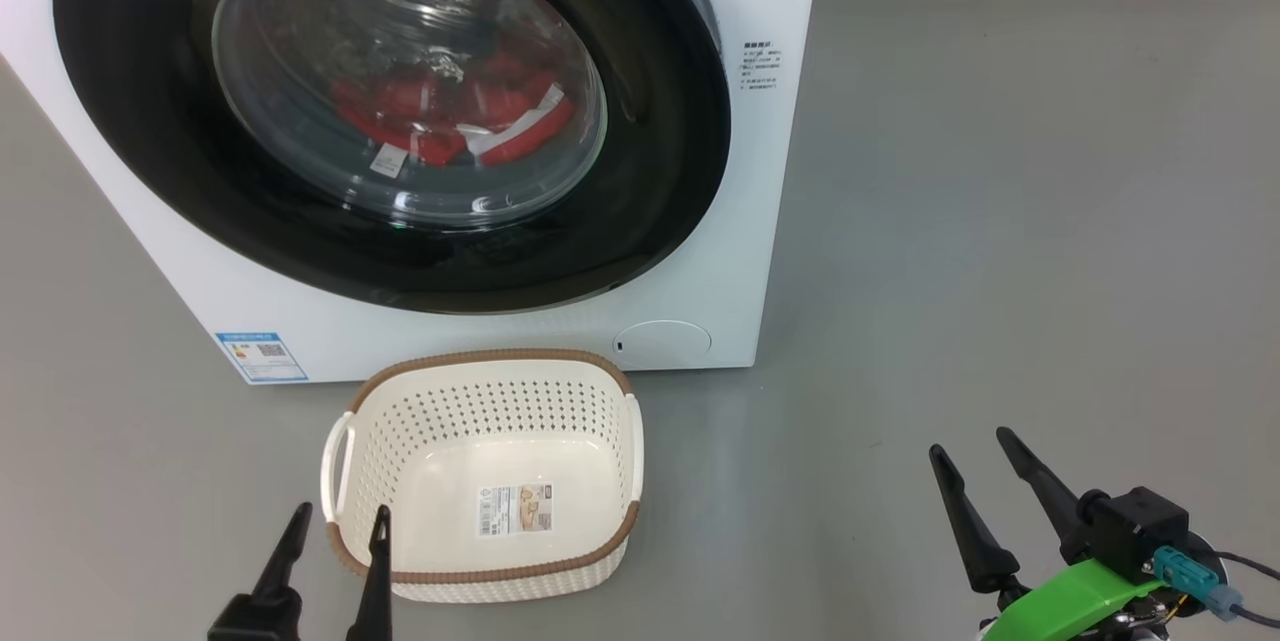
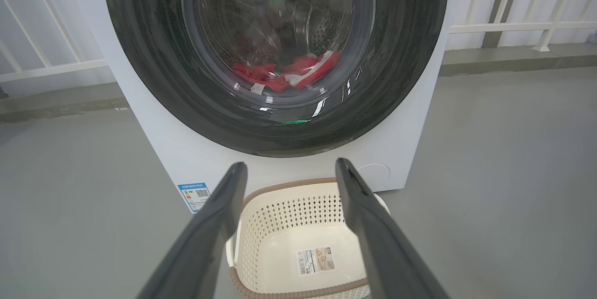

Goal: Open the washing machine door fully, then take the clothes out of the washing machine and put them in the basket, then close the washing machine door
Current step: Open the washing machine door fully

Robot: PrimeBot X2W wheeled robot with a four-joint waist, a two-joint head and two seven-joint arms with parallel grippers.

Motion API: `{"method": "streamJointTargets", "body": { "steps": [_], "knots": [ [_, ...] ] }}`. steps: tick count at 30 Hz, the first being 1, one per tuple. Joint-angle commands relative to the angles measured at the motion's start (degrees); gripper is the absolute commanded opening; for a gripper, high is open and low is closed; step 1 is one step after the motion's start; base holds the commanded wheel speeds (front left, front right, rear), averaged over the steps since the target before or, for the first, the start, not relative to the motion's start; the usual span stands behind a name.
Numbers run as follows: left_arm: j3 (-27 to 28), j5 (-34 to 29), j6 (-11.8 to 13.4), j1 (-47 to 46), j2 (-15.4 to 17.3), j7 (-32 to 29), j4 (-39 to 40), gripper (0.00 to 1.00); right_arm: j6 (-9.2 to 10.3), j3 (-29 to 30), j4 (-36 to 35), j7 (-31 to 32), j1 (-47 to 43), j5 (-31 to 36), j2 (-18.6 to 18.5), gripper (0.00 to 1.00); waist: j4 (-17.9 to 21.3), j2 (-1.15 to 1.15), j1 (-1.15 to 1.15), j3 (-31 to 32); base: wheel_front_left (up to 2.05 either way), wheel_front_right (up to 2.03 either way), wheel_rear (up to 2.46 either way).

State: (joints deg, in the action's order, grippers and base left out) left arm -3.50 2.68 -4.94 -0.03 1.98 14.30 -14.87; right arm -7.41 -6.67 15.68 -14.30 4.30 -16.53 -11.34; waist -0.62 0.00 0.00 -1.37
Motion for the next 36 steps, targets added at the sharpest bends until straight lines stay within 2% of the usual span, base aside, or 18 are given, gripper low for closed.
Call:
{"method": "streamJointTargets", "body": {
  "steps": [1, 10, 11, 12, 14, 17, 24, 33, 36],
  "knots": [
    [2.0, 0.0, 0.3, -0.9, 0.9, 0.7, 1.4, 1.00, -0.08, -1.0, -1.6, -0.7, -0.5, 0.6, -0.3, 1.00, 0.0, 0.00, 0.00, -0.1, 0.00, 0.00, 0.00],
    [2.0, 0.1, 0.0, -1.0, 0.9, 0.7, 1.2, 1.00, -0.08, -0.7, -2.0, -0.7, 0.0, 0.5, 0.0, 1.00, 0.0, 0.00, 0.00, -0.1, 0.00, 0.00, 0.00],
    [1.9, 0.1, 0.0, -1.1, 0.9, 0.7, 1.3, 1.00, -0.08, -0.7, -2.1, -0.7, 0.1, 0.2, 0.0, 0.86, 0.0, 0.00, 0.00, -0.2, 0.00, 0.00, 0.00],
    [1.9, 0.1, 0.0, -1.1, 0.9, 0.7, 1.3, 1.00, -0.08, -0.7, -2.2, -0.7, 0.2, -0.2, 0.1, 0.44, 0.0, 0.00, 0.00, -0.2, 0.00, 0.00, 0.00],
    [1.7, 0.1, -0.1, -1.3, 0.9, 0.7, 1.4, 1.00, -0.08, -0.5, -2.5, -0.7, 0.7, -1.7, 0.5, 0.00, -0.1, 0.00, 0.00, -0.5, 0.00, 0.00, 0.00],
    [1.6, 0.2, -0.1, -1.5, 0.9, 0.7, 1.6, 1.00, -0.08, -0.3, -2.8, -0.7, 1.6, -4.2, 1.1, 0.00, -0.1, 0.00, 0.00, -0.8, 0.00, 0.00, 0.00],
    [0.4, 0.8, 0.1, -2.8, 0.9, 0.7, 2.3, 1.00, -0.08, 1.2, -4.0, -0.7, 10.4, -16.8, 2.1, 0.00, -0.3, 0.00, 0.00, -2.8, 0.00, 0.00, 0.00],
    [-2.9, 3.1, 1.1, -7.1, 0.9, 0.7, 3.1, 1.00, -0.08, 3.1, -1.5, -0.7, 26.8, -28.8, -1.7, 0.00, -3.9, 0.00, 0.00, -6.9, 0.00, 0.00, 0.00],
    [-4.2, 4.3, 1.7, -8.5, 0.9, 0.7, 3.5, 1.00, -0.08, 1.7, 0.4, -0.7, 31.9, -31.0, -4.0, 0.00, -5.6, 0.00, 0.00, -8.4, 0.00, 0.00, 0.00]
  ]
}}
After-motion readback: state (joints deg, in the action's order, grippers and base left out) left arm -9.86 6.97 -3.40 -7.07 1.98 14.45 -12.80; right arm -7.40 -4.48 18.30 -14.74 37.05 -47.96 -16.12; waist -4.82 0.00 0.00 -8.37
